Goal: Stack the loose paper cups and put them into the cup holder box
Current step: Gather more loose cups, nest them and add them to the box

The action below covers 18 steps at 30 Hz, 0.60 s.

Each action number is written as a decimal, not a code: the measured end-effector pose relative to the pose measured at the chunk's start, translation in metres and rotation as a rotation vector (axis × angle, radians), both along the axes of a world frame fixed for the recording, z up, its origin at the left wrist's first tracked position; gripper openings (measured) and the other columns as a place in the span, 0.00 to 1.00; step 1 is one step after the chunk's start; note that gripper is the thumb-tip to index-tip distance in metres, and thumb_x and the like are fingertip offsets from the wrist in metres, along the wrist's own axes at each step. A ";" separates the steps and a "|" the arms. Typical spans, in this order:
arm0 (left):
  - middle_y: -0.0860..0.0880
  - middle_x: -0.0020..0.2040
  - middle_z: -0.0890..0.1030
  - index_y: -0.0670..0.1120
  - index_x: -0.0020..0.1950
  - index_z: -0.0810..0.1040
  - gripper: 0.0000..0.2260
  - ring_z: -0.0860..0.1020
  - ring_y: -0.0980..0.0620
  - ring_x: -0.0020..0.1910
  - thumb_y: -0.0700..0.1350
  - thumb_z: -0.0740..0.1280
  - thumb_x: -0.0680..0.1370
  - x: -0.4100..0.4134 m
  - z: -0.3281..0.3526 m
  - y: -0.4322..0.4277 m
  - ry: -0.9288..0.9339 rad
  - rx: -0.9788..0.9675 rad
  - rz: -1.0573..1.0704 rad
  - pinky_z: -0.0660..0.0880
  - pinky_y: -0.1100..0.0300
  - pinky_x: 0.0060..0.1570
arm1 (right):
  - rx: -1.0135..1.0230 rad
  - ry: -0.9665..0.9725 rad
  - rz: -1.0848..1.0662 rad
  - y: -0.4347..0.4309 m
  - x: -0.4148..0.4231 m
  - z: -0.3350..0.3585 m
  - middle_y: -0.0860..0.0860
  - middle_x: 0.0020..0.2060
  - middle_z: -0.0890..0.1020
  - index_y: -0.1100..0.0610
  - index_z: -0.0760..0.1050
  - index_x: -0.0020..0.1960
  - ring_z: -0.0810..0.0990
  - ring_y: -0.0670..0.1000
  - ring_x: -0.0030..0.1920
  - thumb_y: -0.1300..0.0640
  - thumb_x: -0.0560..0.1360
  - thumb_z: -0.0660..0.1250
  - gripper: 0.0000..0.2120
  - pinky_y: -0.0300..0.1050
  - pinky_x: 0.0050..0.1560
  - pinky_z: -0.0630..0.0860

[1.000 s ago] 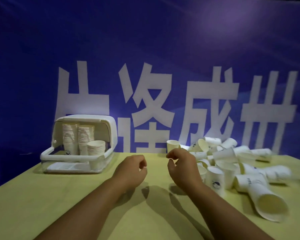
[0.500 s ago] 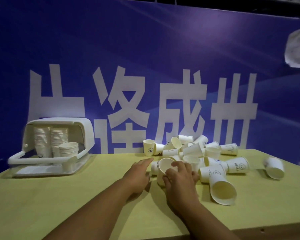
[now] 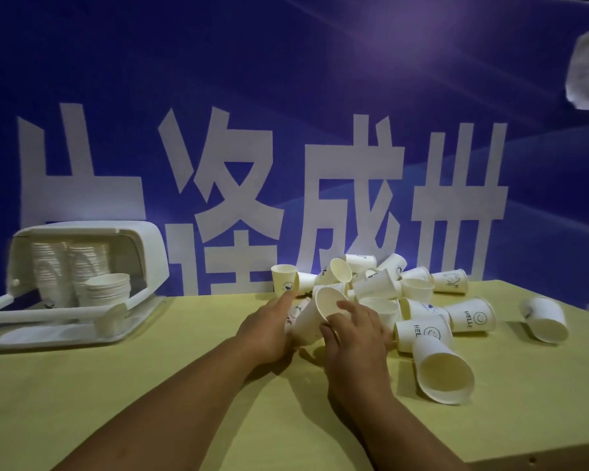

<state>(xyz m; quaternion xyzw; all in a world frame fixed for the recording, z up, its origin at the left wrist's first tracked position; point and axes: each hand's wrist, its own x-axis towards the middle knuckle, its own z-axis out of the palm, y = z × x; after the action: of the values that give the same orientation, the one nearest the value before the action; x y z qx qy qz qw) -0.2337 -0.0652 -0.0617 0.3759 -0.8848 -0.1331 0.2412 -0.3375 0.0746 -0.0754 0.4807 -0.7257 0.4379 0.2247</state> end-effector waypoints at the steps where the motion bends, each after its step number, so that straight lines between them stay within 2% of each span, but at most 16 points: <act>1: 0.52 0.76 0.68 0.70 0.77 0.49 0.40 0.75 0.45 0.67 0.49 0.73 0.77 0.010 0.002 -0.002 -0.014 -0.018 0.004 0.78 0.49 0.61 | -0.002 -0.004 0.011 0.002 0.003 0.001 0.48 0.63 0.77 0.49 0.81 0.48 0.69 0.53 0.67 0.54 0.76 0.70 0.02 0.53 0.64 0.61; 2: 0.52 0.77 0.66 0.71 0.76 0.48 0.41 0.74 0.46 0.67 0.50 0.73 0.77 0.021 0.004 -0.003 -0.007 -0.019 0.000 0.78 0.51 0.60 | 0.009 0.001 0.029 0.003 0.007 0.003 0.47 0.64 0.76 0.49 0.81 0.50 0.68 0.51 0.68 0.53 0.77 0.68 0.04 0.52 0.65 0.61; 4: 0.53 0.74 0.68 0.71 0.74 0.50 0.37 0.75 0.47 0.64 0.51 0.73 0.77 0.046 0.008 -0.005 0.059 0.002 -0.007 0.78 0.52 0.60 | 0.046 0.014 0.098 0.000 0.017 0.009 0.44 0.66 0.74 0.48 0.81 0.55 0.66 0.48 0.68 0.52 0.79 0.66 0.07 0.48 0.67 0.62; 7: 0.54 0.68 0.71 0.64 0.69 0.56 0.33 0.76 0.50 0.59 0.52 0.75 0.75 0.082 0.015 -0.017 0.141 -0.015 0.048 0.81 0.52 0.56 | 0.017 -0.041 0.245 -0.018 0.037 0.026 0.45 0.60 0.76 0.51 0.80 0.57 0.69 0.44 0.60 0.53 0.79 0.66 0.09 0.38 0.58 0.64; 9: 0.53 0.64 0.73 0.62 0.64 0.57 0.31 0.76 0.52 0.56 0.55 0.76 0.73 0.105 0.022 -0.026 0.176 -0.073 0.113 0.81 0.55 0.51 | -0.005 -0.045 0.296 -0.036 0.052 0.038 0.45 0.55 0.77 0.52 0.80 0.55 0.70 0.44 0.55 0.53 0.79 0.66 0.08 0.37 0.54 0.65; 11: 0.53 0.60 0.74 0.61 0.61 0.57 0.31 0.76 0.51 0.52 0.59 0.76 0.71 0.129 0.030 -0.034 0.217 -0.160 0.190 0.79 0.58 0.46 | -0.046 -0.063 0.299 -0.057 0.067 0.046 0.44 0.54 0.76 0.52 0.79 0.56 0.69 0.43 0.53 0.52 0.80 0.65 0.08 0.39 0.54 0.66; 15: 0.54 0.54 0.74 0.58 0.61 0.59 0.32 0.77 0.49 0.49 0.62 0.76 0.69 0.176 0.046 -0.055 0.346 -0.337 0.330 0.79 0.54 0.45 | -0.115 -0.183 0.343 -0.098 0.100 0.053 0.42 0.53 0.73 0.52 0.78 0.58 0.70 0.44 0.54 0.55 0.79 0.67 0.08 0.39 0.55 0.68; 18: 0.51 0.51 0.77 0.54 0.59 0.62 0.26 0.78 0.47 0.45 0.62 0.74 0.73 0.208 0.051 -0.082 0.471 -0.392 0.324 0.78 0.52 0.41 | -0.094 -0.229 0.380 -0.130 0.125 0.058 0.43 0.54 0.75 0.51 0.78 0.57 0.72 0.44 0.54 0.56 0.78 0.69 0.08 0.37 0.55 0.68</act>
<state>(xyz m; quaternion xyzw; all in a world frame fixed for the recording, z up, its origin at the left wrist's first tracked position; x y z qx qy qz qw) -0.0256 -0.1475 -0.0104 0.4167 -0.7424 -0.0037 0.5246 -0.2129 -0.0551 -0.0175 0.5450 -0.6217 0.5573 0.0762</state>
